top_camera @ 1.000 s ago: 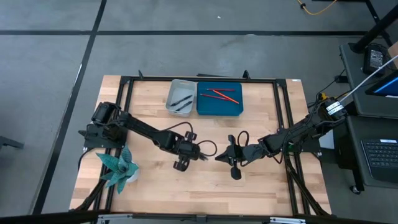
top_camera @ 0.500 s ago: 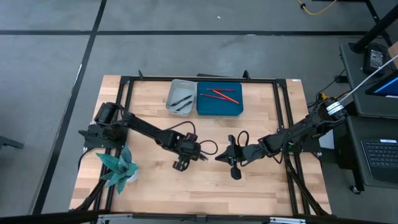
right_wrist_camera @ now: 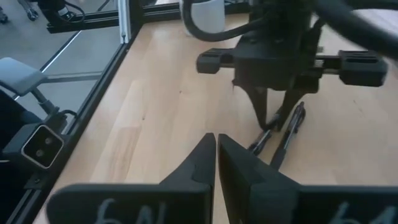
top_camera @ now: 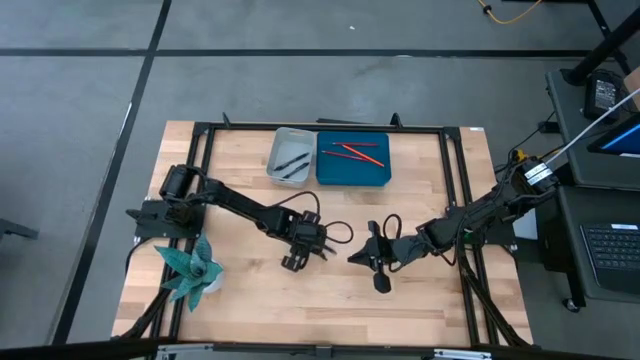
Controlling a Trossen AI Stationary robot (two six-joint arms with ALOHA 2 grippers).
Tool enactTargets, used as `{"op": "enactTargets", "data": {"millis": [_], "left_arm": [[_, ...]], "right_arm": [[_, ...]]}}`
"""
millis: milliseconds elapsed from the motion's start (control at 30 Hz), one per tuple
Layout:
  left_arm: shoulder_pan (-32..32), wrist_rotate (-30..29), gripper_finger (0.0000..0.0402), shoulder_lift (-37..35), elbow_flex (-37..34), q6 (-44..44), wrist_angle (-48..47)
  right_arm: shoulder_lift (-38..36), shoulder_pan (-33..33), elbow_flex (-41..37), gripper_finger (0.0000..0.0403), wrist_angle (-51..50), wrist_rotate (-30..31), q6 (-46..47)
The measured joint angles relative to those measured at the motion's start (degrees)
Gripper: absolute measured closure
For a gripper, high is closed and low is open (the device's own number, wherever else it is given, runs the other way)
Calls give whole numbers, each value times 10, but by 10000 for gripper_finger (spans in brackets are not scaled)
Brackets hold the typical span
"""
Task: Sort pens & pencils
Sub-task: Put the black pen into the gray bin
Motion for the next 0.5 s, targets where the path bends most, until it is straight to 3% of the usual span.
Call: {"op": "enactTargets", "data": {"millis": [233, 400, 500], "left_arm": [[11, 46, 318, 1, 0, 0, -2], [10, 49, 379, 1, -1, 9, -6], [10, 50, 384, 2, -1, 10, -6]], "right_arm": [[0, 11, 0, 382, 0, 0, 0], [0, 12, 0, 382, 0, 4, 0], [0, 12, 0, 382, 0, 5, 0]]}}
